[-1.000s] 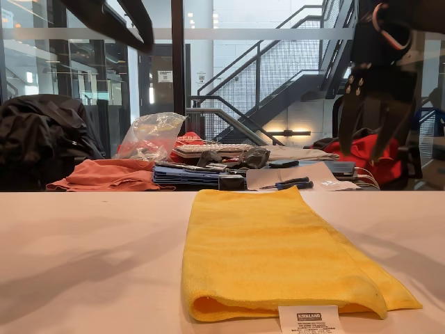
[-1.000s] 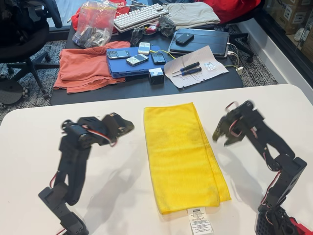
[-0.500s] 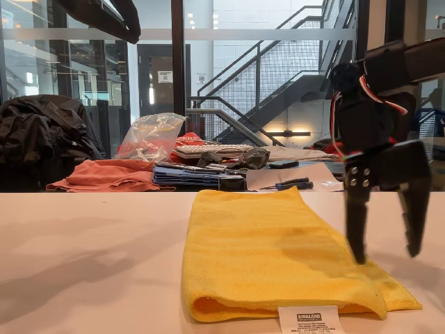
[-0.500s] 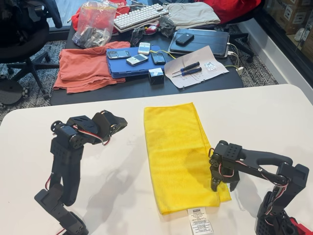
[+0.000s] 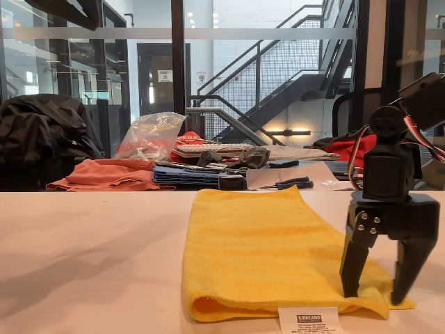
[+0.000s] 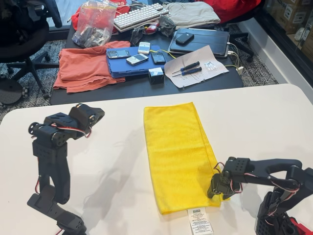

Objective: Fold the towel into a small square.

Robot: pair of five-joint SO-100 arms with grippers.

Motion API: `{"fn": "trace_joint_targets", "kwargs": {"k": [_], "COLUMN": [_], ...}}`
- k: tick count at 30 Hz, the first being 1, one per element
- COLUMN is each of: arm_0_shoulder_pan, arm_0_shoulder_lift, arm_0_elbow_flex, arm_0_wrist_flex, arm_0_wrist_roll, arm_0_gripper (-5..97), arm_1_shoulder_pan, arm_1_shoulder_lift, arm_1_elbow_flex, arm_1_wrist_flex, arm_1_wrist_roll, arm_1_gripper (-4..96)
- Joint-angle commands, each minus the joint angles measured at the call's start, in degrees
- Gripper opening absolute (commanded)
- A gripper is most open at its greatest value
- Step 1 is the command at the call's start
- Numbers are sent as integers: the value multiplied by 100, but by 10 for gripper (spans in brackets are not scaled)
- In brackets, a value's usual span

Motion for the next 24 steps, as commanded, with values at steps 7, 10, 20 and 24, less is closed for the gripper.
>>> {"fn": "trace_joint_targets", "kwargs": {"k": [7,10,20,24], "arm_0_shoulder_pan": [-1670,-1951,-2953,-1652], "arm_0_shoulder_lift": [1011,1775,1644,1283], "arm_0_elbow_flex": [-677,-1767,-5089,-5379], "arm_0_wrist_flex": [817,1978,3542,3639], "arm_0_wrist_roll": [185,185,185,185], "arm_0_gripper": [2,-5,-1,-1], "arm_1_shoulder_pan": [79,123,149,132], "arm_1_shoulder_lift": [62,-44,-431,-387], "arm_1_elbow_flex": [-35,70,132,132], "arm_1_wrist_flex": [35,-9,-9,0], "arm_1_wrist_roll": [-70,-79,-70,-70], "arm_1_gripper": [-12,-12,-12,-12]}}
